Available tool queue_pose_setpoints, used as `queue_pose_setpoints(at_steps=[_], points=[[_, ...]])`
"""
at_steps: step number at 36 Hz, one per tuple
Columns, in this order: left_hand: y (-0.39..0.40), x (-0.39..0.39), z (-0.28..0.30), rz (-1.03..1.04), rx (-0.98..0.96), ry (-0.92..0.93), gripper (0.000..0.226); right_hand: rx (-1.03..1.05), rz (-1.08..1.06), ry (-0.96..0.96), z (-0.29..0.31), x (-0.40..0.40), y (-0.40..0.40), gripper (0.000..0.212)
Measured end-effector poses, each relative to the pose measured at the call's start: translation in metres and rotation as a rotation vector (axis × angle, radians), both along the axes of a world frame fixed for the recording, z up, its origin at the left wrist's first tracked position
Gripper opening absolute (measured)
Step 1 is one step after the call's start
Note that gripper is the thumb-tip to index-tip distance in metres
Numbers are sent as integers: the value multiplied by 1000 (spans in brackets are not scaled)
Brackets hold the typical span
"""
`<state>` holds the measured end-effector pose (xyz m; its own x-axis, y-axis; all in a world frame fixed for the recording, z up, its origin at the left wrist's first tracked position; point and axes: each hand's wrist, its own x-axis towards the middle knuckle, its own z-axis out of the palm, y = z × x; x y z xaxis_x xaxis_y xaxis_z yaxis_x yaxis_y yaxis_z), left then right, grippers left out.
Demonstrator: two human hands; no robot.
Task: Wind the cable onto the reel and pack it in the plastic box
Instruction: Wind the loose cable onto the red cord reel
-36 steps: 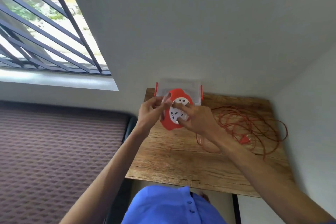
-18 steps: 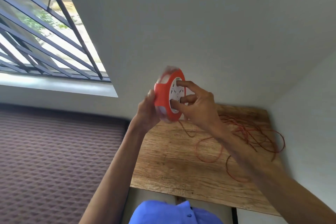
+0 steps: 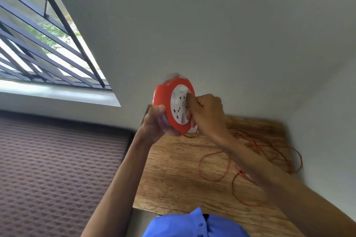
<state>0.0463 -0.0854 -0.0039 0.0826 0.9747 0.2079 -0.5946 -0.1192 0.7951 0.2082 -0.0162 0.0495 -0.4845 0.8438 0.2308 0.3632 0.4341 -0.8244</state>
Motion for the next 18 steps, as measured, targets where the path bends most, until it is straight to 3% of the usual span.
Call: queue_pose_setpoints(at_steps=[3,4,7,12,14,18], points=[[4,-1,-7,48,-14,-97,93,630,116,-47,-2,15,8,26],[5,-2,-8,53,-26,-120,92,720,223,-74,-4,19,12,34],[7,-3,-16,46,-58,-156,95,733,433,-225,-4,29,22,60],[16,1,-26,69,-101,-130,98,855,392,-238,-2,28,39,63],[20,5,-23,66,-148,-139,106,668,264,-145,1,20,36,65],[30,9,-18,81,-119,-155,111,-38,33,-25,1,5,43,64]])
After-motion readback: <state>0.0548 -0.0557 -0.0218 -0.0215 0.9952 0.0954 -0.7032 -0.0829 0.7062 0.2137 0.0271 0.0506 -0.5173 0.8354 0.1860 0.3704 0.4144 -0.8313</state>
